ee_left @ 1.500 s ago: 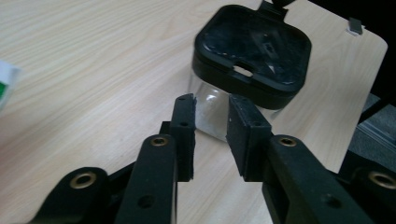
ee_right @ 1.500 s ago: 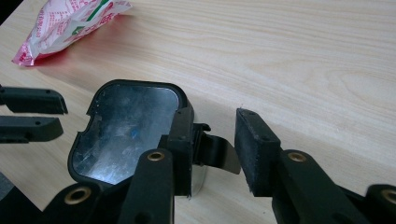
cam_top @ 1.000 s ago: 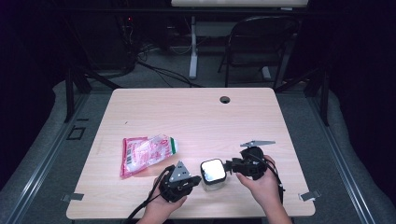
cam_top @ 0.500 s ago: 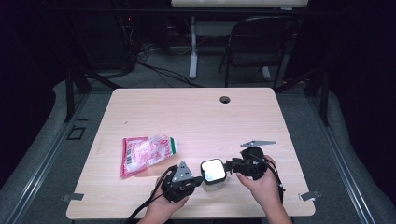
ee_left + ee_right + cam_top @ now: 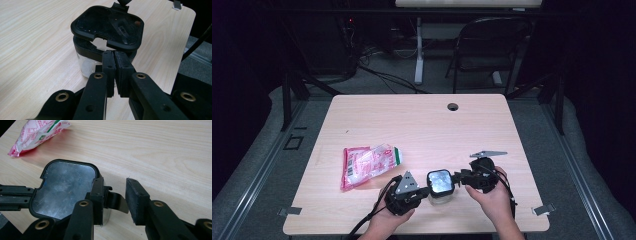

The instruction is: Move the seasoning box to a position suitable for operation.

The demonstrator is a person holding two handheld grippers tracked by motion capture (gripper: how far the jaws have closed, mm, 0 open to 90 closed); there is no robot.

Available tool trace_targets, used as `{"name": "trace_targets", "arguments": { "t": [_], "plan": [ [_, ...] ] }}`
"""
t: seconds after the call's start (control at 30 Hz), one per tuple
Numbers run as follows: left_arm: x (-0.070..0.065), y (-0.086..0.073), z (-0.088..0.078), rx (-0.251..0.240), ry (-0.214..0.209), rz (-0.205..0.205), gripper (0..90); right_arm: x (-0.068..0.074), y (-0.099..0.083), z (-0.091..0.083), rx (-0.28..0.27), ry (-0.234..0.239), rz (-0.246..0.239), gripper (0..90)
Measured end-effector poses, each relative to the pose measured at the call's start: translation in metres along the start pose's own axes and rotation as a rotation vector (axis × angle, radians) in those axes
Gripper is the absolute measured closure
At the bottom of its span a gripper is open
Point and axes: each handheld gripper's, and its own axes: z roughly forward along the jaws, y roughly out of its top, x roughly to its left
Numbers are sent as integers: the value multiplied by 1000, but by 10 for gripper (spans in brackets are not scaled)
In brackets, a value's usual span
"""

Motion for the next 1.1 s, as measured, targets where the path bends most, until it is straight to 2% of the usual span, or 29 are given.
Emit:
{"name": "trace_targets", "arguments": {
  "t": [0.13,0.4,0.53,0.73,0.83,0.9,0.97,1.07,1.1],
  "plan": [
    [0,4,-3,-4,2,6,864,5,2,-5,5,-14,-29,685],
    [-1,10,-5,-19,5,-14,857,12,-6,-12,-10,18,-75,658],
    [-2,15,-5,-18,10,-8,846,20,-15,-13,-23,34,-106,621],
    [-3,19,-5,-16,8,-5,833,27,-19,-18,-46,61,-139,553],
    [-3,21,-5,-18,11,-8,820,30,-21,-19,-37,61,-168,527],
    [-3,22,-5,-21,13,-7,816,31,-21,-19,-36,65,-168,517],
    [-3,23,-5,-21,12,-10,785,31,-23,-21,-45,71,-200,484],
    [-2,24,-4,-24,14,-12,772,32,-24,-21,-41,74,-197,470],
    [-2,25,-5,-18,14,-11,771,31,-24,-21,-33,71,-216,462]
  ]
}}
